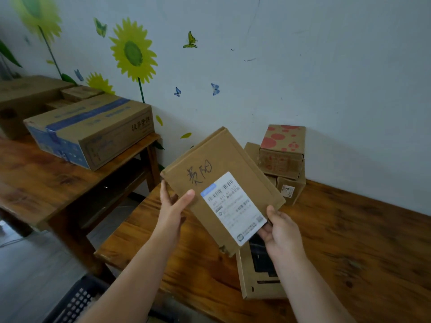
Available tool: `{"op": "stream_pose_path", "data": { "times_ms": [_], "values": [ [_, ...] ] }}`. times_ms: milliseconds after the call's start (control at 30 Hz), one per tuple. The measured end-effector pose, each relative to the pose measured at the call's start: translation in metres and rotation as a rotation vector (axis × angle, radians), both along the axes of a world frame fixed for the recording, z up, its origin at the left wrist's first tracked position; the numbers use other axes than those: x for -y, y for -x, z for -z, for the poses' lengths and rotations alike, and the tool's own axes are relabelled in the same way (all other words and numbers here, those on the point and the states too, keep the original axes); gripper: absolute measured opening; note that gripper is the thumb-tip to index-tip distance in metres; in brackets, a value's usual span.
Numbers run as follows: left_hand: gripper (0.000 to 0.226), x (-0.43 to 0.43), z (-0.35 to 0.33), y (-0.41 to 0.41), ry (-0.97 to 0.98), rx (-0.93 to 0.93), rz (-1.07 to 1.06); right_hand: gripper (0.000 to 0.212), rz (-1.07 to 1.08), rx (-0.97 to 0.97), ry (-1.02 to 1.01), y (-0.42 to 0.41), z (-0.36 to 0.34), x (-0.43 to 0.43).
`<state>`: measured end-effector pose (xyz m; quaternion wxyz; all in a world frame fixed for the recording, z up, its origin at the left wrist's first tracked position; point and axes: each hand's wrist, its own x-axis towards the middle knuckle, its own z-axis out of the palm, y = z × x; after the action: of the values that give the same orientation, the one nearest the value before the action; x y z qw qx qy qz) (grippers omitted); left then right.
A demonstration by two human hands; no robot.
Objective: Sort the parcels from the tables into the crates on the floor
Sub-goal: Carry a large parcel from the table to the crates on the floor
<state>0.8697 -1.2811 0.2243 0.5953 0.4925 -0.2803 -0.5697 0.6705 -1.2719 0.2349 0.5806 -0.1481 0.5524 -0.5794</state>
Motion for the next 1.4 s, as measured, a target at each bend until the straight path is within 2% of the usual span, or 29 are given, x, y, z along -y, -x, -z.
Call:
{"op": "stream_pose_path", "data": {
  "times_ms": [100, 133, 167, 267, 300, 367, 433, 500, 567, 700, 800, 933, 1133, 1400],
  "values": [
    [0.024, 0.003, -0.001, 0.008, -0.086, 0.165, -0.024, 0.010, 0.012, -0.031, 0.000, -0.002, 0.002, -0.002],
    [0.011, 0.004, 0.000, 0.010, -0.082, 0.215, -0.044, 0.009, 0.021, -0.045, 0.005, -0.002, 0.003, -0.002],
    [0.009, 0.006, 0.001, 0.011, -0.070, 0.265, -0.065, 0.006, 0.033, -0.059, 0.010, -0.002, 0.004, -0.003],
    [0.018, 0.013, 0.004, 0.009, -0.052, 0.370, -0.091, 0.011, 0.093, -0.135, 0.024, 0.001, 0.010, -0.005],
    [0.019, 0.015, 0.005, 0.008, -0.055, 0.396, -0.079, 0.021, 0.113, -0.153, 0.028, 0.004, 0.012, -0.006],
    [0.021, 0.019, 0.004, 0.006, -0.065, 0.414, -0.060, 0.056, 0.113, -0.244, 0.015, 0.012, 0.016, -0.006],
    [0.021, 0.022, 0.005, 0.004, -0.069, 0.444, -0.038, 0.076, 0.065, -0.510, -0.006, 0.020, 0.013, -0.009],
    [0.021, 0.025, 0.004, 0.002, -0.052, 0.497, -0.004, 0.064, -0.061, -0.748, 0.038, 0.028, 0.009, -0.012],
    [0.021, 0.024, 0.002, 0.004, -0.034, 0.541, 0.043, 0.047, -0.186, -0.834, 0.066, 0.033, 0.007, -0.018],
    [0.021, 0.010, -0.004, 0.014, 0.027, 0.516, 0.127, 0.040, -0.191, -0.755, 0.117, 0.038, 0.008, -0.036],
    [0.022, -0.005, -0.015, 0.026, 0.101, 0.414, 0.157, 0.039, -0.141, -0.689, 0.159, 0.039, 0.008, -0.054],
    [0.016, -0.038, -0.032, 0.058, 0.086, 0.241, 0.246, 0.036, -0.065, -0.579, 0.220, 0.048, 0.006, -0.087],
    [0.019, -0.107, -0.050, 0.122, 0.124, 0.249, 0.346, 0.036, 0.054, -0.609, 0.244, 0.100, -0.006, -0.162],
    [0.022, -0.232, -0.046, 0.248, 0.114, 0.222, 0.505, 0.033, 0.269, -0.627, 0.186, 0.204, -0.010, -0.324]
  ]
}}
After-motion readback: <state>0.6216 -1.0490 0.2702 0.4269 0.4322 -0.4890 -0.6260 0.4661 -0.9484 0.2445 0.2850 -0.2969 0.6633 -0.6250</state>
